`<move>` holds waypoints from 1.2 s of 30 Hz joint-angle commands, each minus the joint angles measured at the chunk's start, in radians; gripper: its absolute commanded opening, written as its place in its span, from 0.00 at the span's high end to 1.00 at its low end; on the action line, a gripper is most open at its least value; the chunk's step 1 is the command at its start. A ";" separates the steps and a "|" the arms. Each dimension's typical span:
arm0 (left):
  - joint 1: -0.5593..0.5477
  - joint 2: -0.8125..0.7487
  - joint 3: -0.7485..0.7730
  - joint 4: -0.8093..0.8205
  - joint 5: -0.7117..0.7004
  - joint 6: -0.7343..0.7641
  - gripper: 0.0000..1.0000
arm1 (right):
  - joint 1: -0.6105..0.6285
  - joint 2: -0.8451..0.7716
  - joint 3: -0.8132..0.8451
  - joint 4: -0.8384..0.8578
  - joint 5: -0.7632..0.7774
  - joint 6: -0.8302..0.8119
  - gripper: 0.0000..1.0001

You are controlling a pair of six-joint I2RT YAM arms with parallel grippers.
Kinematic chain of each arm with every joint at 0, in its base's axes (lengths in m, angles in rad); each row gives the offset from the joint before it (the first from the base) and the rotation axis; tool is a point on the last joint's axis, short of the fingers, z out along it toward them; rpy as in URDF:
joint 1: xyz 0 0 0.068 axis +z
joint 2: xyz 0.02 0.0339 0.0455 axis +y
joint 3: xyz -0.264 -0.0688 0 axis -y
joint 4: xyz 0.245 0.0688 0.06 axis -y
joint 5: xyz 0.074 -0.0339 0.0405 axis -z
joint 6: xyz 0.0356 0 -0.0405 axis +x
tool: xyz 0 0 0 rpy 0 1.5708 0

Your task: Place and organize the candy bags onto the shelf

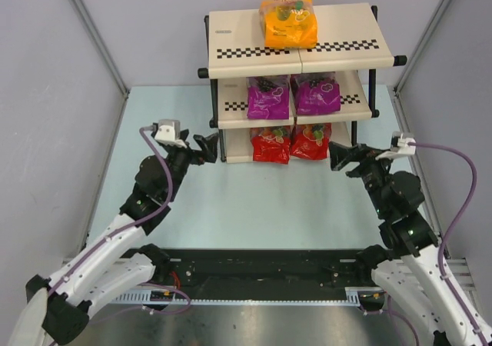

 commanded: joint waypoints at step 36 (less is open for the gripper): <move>-0.144 0.807 -0.017 0.686 0.240 -0.329 1.00 | -0.215 0.681 -0.280 0.537 -0.249 0.337 1.00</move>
